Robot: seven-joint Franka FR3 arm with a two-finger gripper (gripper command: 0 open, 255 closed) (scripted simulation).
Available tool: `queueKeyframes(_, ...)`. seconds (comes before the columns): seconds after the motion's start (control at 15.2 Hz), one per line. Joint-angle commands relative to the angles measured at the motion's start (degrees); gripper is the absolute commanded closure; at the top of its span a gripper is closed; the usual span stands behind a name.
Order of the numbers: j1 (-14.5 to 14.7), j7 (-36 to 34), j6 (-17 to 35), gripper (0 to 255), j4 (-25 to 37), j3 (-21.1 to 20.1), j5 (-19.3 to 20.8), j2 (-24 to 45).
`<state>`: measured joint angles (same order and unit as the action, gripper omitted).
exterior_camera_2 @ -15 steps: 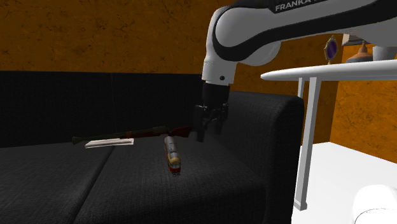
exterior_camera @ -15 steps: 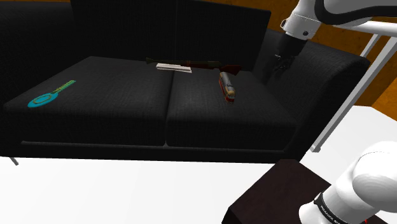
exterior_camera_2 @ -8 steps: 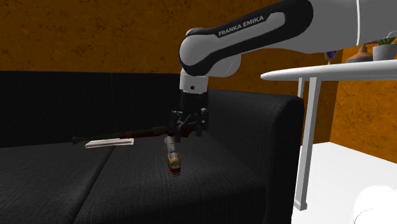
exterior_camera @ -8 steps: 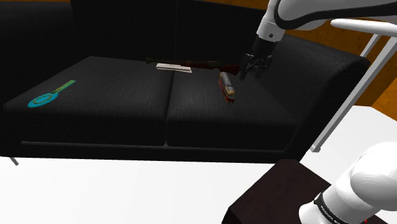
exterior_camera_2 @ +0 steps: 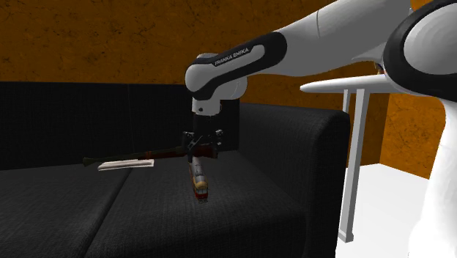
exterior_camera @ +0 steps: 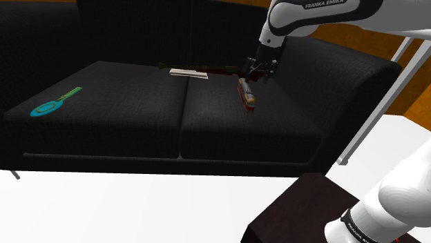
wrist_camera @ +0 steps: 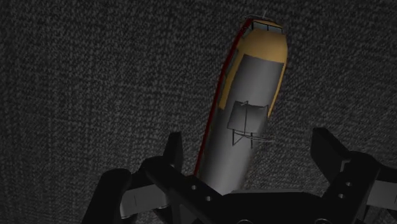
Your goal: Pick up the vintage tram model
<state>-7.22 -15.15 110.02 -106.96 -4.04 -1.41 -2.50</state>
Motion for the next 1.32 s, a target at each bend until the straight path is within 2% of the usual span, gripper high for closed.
queueKeyframes(0.0, -0.3, -2.2, -0.2, 0, 4.5, 0.2, 0.3, 4.8)
queueKeyframes(0.26, -0.9, -5.3, -1.1, 0, 12.7, 1.0, 0.6, 12.6)
queueKeyframes(0.73, -0.9, -5.2, 4.5, 0, 7.7, 1.0, 0.6, 13.2)
queueKeyframes(0.86, -0.9, -5.2, 4.5, 0, 7.7, 1.0, 0.6, 13.2)
queueKeyframes(0.92, -0.9, -5.2, 4.4, 255, 7.8, 1.0, 0.6, 13.2)
queueKeyframes(1.25, -0.9, -5.2, 4.4, 255, 7.9, 1.0, 0.6, 13.2)
